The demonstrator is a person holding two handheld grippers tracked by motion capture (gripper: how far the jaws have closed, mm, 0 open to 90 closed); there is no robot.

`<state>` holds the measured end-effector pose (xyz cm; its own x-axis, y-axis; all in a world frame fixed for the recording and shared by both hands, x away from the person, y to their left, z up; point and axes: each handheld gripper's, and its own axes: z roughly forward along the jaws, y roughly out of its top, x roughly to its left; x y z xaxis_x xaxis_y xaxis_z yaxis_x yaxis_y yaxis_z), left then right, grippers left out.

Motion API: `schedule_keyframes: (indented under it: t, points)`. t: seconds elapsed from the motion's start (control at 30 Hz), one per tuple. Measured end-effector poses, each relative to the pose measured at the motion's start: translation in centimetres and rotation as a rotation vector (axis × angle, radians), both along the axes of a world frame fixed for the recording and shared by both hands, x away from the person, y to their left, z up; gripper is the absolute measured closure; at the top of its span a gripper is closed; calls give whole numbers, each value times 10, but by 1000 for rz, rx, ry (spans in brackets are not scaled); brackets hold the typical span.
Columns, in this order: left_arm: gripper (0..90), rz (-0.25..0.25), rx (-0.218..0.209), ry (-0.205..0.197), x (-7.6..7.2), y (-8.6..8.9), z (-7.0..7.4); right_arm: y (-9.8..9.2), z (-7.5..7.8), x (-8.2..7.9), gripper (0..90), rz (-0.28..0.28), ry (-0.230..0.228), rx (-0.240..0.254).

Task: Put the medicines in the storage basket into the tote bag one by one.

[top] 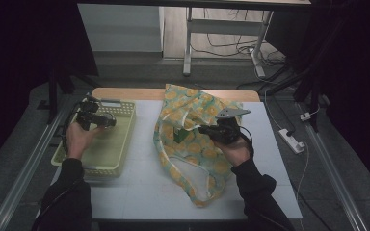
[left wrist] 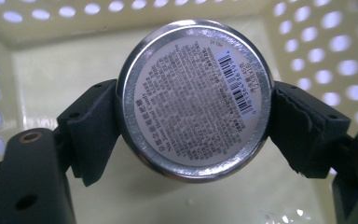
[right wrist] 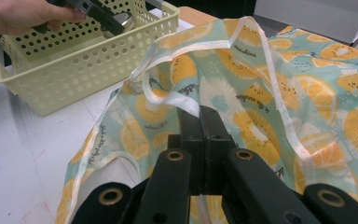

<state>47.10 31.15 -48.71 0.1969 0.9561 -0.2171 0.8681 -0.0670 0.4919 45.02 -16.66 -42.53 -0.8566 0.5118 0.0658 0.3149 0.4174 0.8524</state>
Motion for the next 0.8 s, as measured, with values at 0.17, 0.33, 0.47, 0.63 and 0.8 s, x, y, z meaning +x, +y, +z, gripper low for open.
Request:
schedule_keyframes:
  t: [0.17,0.33,0.47,0.63,0.8]
  points:
    - [212,-22,-27,-60,-11,-6,12,0,0,0,898,1,0,3]
    - [212,-45,-56,-122,-25,-13,22,0,0,0,898,0,-1,5]
    - [212,-75,-72,-154,-34,-19,27,0,1,-1,898,1,-3,4]
    - [212,-109,-78,-182,-46,-27,32,0,1,-1,898,0,-3,5]
    - [212,-153,-91,-216,-58,-38,37,0,1,-1,898,0,-3,4]
